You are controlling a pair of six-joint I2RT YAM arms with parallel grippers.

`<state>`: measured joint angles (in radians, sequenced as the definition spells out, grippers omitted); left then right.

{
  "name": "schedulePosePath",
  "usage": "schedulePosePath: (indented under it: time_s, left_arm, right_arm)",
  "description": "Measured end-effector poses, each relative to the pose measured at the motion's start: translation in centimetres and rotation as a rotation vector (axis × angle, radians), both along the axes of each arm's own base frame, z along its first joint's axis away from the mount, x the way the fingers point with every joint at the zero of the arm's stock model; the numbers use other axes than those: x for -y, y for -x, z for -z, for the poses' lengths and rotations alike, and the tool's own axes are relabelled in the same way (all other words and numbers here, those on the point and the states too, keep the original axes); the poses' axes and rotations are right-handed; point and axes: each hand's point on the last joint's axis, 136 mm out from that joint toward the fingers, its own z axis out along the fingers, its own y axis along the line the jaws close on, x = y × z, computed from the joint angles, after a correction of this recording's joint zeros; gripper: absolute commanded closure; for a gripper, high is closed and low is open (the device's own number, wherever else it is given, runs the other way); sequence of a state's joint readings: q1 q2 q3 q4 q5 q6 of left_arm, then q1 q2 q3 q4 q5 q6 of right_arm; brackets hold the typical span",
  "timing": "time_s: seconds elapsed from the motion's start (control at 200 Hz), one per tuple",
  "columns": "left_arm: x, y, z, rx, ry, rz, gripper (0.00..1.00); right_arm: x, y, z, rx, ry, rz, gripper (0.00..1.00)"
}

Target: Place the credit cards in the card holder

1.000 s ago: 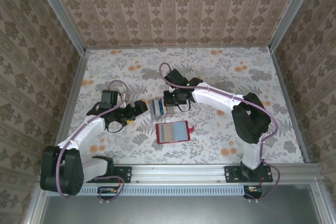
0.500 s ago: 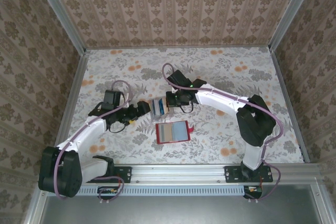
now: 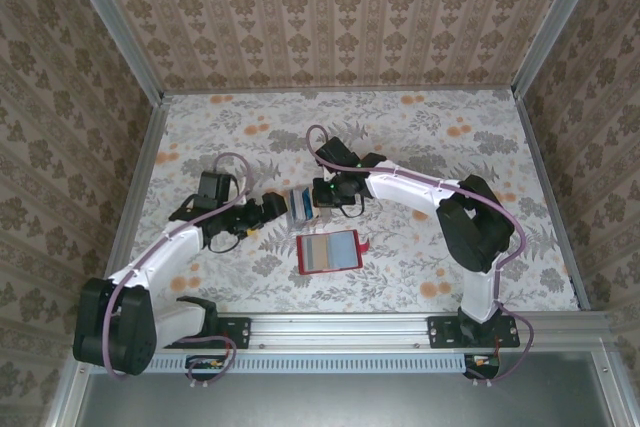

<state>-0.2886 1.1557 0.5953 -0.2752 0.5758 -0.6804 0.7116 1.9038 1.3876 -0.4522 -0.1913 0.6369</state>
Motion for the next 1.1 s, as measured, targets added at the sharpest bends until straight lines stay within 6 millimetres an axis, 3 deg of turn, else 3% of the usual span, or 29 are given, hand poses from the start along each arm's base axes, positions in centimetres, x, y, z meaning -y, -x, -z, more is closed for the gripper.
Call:
schedulePosePath:
  time_s: [0.145, 0.29, 0.655, 0.945, 1.1]
  left_arm:
    - [0.0, 0.0, 0.5, -0.018, -0.005, 0.0, 0.0]
    - [0.0, 0.0, 0.9, -0.035, -0.01, 0.0, 0.0]
    - [0.1, 0.2, 1.2, -0.042, -0.013, 0.006, 0.0]
    - [0.1, 0.1, 0.9, -0.033, -0.01, 0.006, 0.0]
    - [0.2, 0.1, 0.1, 0.0, -0.003, 0.012, 0.0]
  right_arm:
    - [0.0, 0.0, 0.3, -0.009, 0.002, 0.005, 0.85]
    - [-0.1, 0.0, 0.2, -0.012, -0.003, 0.01, 1.0]
    - [-0.1, -0.1, 0.0, -0.007, -0.007, 0.011, 1.0]
    - [0.4, -0.5, -2.5, 0.039, -0.041, 0.017, 1.0]
    - [0.5, -0.6, -2.8, 0.05, -0.042, 0.012, 1.0]
